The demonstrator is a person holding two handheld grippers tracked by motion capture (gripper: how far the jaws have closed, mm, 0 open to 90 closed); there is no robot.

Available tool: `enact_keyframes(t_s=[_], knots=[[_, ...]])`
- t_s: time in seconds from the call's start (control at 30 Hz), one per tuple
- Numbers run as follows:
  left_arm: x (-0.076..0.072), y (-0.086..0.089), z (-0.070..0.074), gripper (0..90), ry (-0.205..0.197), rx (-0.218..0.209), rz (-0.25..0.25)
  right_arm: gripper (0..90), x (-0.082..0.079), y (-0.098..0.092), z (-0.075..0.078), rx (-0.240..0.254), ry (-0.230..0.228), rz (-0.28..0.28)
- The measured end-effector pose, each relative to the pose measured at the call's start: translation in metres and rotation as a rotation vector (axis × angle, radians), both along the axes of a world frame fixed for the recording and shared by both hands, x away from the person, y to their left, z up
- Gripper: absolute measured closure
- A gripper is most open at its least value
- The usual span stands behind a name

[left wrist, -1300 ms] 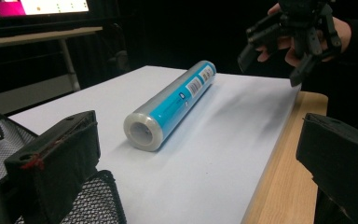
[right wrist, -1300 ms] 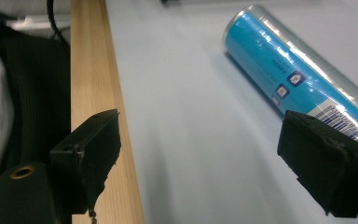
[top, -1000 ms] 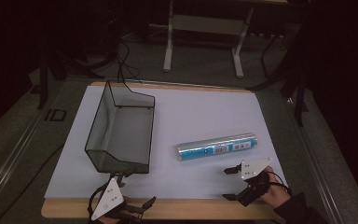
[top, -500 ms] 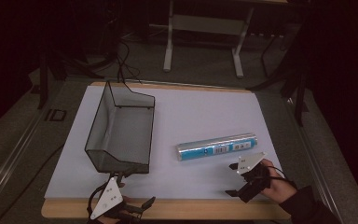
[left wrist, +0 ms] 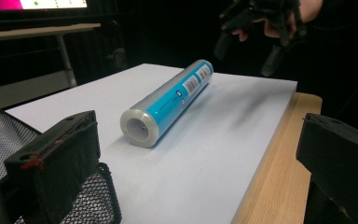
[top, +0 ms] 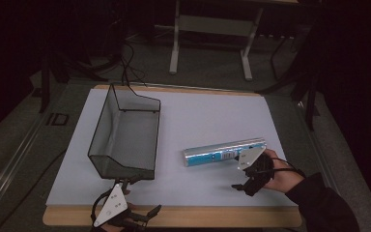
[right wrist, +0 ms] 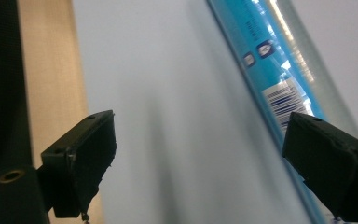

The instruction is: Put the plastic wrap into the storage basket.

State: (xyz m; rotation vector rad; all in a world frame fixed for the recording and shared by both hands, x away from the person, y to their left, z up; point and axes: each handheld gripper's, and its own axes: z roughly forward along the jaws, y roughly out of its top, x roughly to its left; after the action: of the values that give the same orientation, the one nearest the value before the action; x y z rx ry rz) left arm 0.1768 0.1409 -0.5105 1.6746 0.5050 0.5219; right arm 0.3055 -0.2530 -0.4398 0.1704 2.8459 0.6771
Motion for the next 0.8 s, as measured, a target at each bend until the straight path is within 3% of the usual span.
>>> enact_keyframes(t_s=[0.37, 0.43, 0.5, 0.8], knots=[[0.0, -0.001, 0.0, 0.1, 0.0, 0.004, -0.013, 9.7, 0.022, 0.018, 0.006, -0.045, -0.066, 0.031], [0.0, -0.001, 0.0, 0.1, 0.003, 0.004, -0.014, 9.7, 0.027, 0.022, 0.006, -0.065, -0.069, 0.038], [0.0, -0.001, -0.001, 0.1, 0.005, 0.002, -0.015, 9.9, 0.033, 0.026, 0.006, -0.108, -0.104, 0.069], [0.0, -0.001, -0.001, 0.1, -0.007, 0.029, -0.009, 12.3, 0.053, 0.044, -0.001, -0.208, -0.101, 0.129]])
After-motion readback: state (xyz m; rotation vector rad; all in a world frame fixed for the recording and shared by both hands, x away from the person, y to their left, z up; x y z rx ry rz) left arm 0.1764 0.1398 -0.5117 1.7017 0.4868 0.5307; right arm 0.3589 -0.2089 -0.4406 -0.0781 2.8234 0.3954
